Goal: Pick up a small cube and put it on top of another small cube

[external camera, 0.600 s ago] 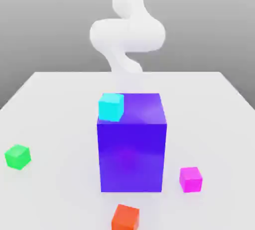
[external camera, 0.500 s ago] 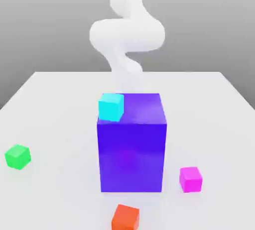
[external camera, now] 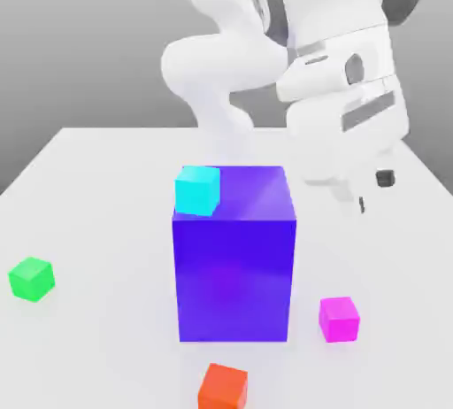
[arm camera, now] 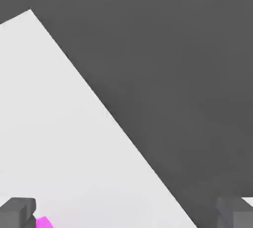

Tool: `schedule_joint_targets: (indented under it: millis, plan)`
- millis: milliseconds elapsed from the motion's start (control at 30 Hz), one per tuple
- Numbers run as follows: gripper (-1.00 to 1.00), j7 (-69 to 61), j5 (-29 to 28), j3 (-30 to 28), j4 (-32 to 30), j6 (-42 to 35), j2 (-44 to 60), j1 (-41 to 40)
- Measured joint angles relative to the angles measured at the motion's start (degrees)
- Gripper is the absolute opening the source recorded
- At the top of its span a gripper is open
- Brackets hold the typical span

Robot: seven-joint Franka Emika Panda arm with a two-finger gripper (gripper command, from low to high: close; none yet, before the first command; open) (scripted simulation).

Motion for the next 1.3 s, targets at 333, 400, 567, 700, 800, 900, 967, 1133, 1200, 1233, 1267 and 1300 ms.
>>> schedule_joint_targets:
  millis: [333, 400, 567, 700, 800, 900, 967, 1133, 1200, 1233, 1267, 1300]
  plan:
    - [0.0, -16.01, -8.26, 2.04, -8.14, 10.25, 14.62, 5.43]
    - [0.0, -16.69, -10.45, 1.68, -8.65, 12.3, 17.04, 5.85]
    - [0.0, -18.56, -9.14, 3.22, -7.6, 17.51, 23.35, 4.77]
    - [0.0, -20.0, -7.2, 5.85, -6.69, 20.54, 28.29, 2.44]
    - [-1.0, -20.25, -8.4, 6.12, -6.52, 19.08, 28.74, 2.51]
    - [-1.0, -20.23, -8.42, 6.12, -6.52, 18.95, 28.74, 2.51]
    - [-1.0, -19.92, -7.88, 6.8, -6.54, 20.98, 29.4, 1.78]
    - [-1.0, -17.94, -10.03, 4.36, -7.53, 17.75, 23.78, 3.45]
    - [-1.0, -17.19, -11.01, 3.74, -8.05, 15.7, 21.2, 3.84]
    - [-1.0, -16.83, -11.43, 3.58, -8.33, 14.66, 19.94, 3.91]
    - [-1.0, -16.55, -11.74, 3.47, -8.62, 13.63, 18.71, 3.95]
    - [-1.0, -16.34, -11.94, 3.4, -8.93, 12.61, 17.51, 3.98]
